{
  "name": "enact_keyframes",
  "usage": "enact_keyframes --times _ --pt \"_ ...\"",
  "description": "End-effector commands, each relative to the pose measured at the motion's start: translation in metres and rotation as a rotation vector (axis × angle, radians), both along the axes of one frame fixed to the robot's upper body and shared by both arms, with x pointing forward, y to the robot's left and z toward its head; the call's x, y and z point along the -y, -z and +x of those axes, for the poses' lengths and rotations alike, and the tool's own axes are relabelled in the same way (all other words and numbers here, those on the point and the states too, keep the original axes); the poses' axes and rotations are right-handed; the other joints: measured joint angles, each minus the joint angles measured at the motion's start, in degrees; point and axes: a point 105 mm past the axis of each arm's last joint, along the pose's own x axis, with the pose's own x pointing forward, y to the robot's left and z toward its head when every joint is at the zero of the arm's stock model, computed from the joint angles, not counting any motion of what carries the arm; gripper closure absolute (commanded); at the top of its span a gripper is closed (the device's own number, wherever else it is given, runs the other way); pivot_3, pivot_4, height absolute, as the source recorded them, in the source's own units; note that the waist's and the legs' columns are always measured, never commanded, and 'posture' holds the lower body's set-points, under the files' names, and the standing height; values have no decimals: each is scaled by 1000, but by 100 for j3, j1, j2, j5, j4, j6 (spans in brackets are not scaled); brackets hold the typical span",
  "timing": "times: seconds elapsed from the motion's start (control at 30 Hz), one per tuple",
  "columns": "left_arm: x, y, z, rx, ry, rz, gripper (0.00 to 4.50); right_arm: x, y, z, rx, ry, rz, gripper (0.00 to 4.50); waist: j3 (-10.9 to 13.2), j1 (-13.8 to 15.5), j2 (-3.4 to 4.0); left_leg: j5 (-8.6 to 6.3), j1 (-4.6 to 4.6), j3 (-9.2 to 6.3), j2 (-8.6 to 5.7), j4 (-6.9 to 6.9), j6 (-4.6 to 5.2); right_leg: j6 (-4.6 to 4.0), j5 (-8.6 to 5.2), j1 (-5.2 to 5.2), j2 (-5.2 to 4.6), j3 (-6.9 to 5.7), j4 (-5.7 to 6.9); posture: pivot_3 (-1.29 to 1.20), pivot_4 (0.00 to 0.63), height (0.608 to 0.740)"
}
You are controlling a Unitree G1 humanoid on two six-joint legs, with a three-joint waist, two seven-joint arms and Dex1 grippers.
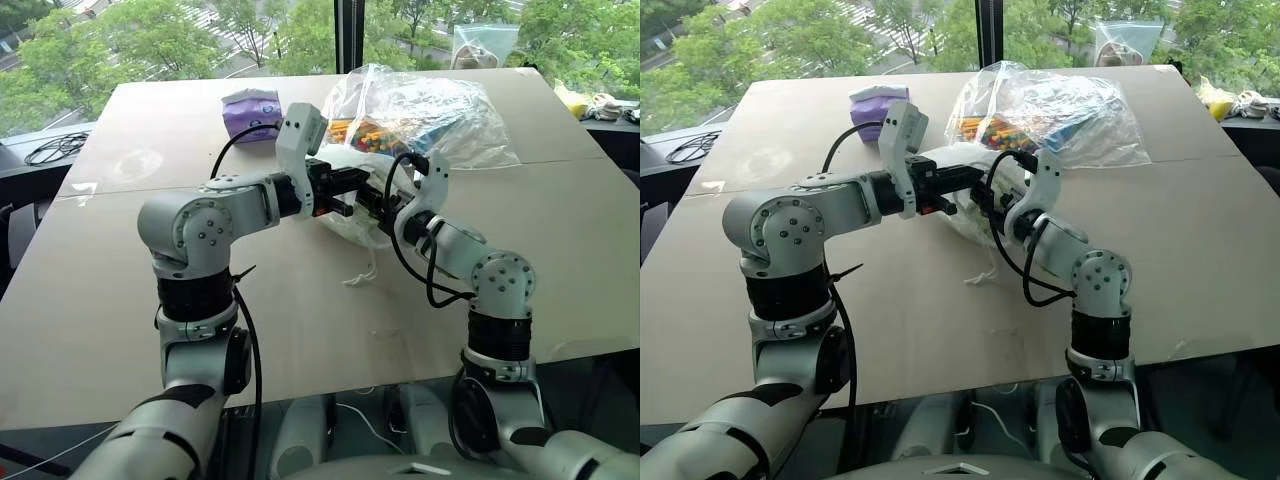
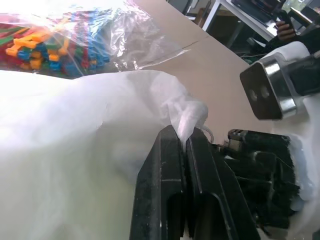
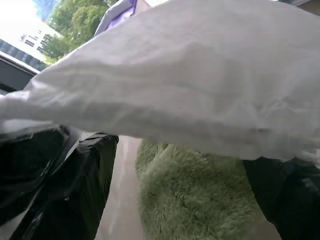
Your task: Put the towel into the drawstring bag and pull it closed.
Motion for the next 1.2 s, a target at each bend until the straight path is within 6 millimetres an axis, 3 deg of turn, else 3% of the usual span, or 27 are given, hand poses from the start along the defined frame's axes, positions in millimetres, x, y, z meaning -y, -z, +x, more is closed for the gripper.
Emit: enact_keyframes --times 0.03,0.17,0.27,0.37,0.5,0.67,0.87,1.0,1.07,1.2 --pt "2 -8 1 33 15 0 4500 -2 -33 -22 169 -159 33 341 0 8 0 0 0 0 -1 3 0 0 0 1 -1 1 -2 0 150 740" --pt "2 -8 3 37 11 -3 4500 8 -51 -49 329 -333 28 341 0 9 0 -5 -2 8 -5 5 9 1 0 1 -2 8 -5 0 150 740" --pt "3 -8 4 38 14 -3 4500 30 -54 -57 456 -325 -33 341 0 11 -1 -6 -1 7 -3 2 10 1 -1 1 3 7 -6 0 150 740" --pt "3 -8 4 40 12 -3 4500 52 -20 -45 431 -254 -285 341 0 15 -1 -7 1 7 -2 0 10 1 -1 1 4 6 -6 0 150 740" --pt "4 -8 5 43 12 -5 4500 69 35 -42 376 -312 -639 341 1 6 -4 -7 5 27 -4 6 10 -3 -4 0 -1 8 -6 0 150 740" --pt "3 -9 6 51 7 -4 4500 54 59 -28 400 -304 -725 341 3 -6 -6 -7 10 31 4 6 10 2 0 -4 13 29 -1 0 150 740" --pt "1 -11 6 60 1 -6 4500 45 69 12 449 -154 -818 341 3 9 -11 -6 5 42 1 7 9 2 0 -11 11 44 1 0 150 740" --pt "0 -13 6 67 -6 -5 4500 39 59 29 447 -31 -664 341 4 19 -15 -6 2 48 -1 10 9 3 1 -11 9 50 -1 0 150 740" --pt "-3 -13 7 72 -16 1 4500 41 61 31 460 -34 -699 1112 6 21 -15 -6 2 49 1 8 9 4 1 -12 9 52 0 0 150 740" --pt "-8 -13 7 72 -32 -1 4500 48 57 27 473 -38 -694 3092 6 19 -15 -6 3 52 0 9 9 3 1 -11 6 53 0 0 150 740"
